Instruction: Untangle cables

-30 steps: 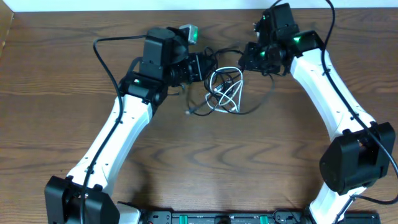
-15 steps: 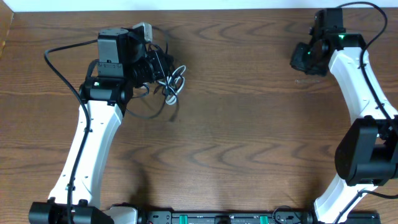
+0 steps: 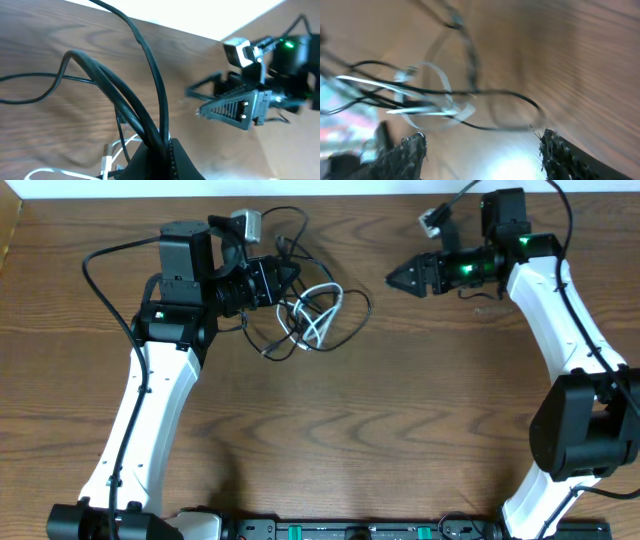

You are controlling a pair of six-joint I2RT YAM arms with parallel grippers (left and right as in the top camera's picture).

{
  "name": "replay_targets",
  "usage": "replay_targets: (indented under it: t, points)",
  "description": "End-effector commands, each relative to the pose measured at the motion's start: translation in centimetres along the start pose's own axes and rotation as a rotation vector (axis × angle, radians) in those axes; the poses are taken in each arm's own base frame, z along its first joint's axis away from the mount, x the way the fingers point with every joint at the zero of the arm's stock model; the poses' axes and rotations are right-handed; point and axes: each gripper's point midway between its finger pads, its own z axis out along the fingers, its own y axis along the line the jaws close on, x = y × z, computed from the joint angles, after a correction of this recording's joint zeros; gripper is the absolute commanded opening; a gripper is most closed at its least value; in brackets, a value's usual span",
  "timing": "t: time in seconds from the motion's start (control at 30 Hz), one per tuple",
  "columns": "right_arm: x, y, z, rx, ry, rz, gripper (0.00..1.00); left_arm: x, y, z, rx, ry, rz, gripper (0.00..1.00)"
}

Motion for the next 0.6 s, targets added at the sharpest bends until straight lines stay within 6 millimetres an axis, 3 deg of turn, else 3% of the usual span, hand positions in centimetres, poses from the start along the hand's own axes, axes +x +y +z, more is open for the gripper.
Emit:
replay_targets:
  t: [0.0, 0.33, 0.57]
  points:
    - [-0.3, 4.7, 1.0, -0.216, -0.018, -0.141, 0.71, -0.4, -2.7, -0.7, 0.111, 0.010, 0.041, 0.07]
    - [1.0, 8.5, 4.0, -0.281, 0.051, -0.184, 0.68, -0.7, -1.6, -0.4, 0.054, -0.007, -0.057, 0.07]
    - [2.0, 8.2, 6.1, -0.181, 0.109, -0.219, 0.63, -1.2, -0.8, -0.4, 0.012, -0.032, -0.137, 0.08]
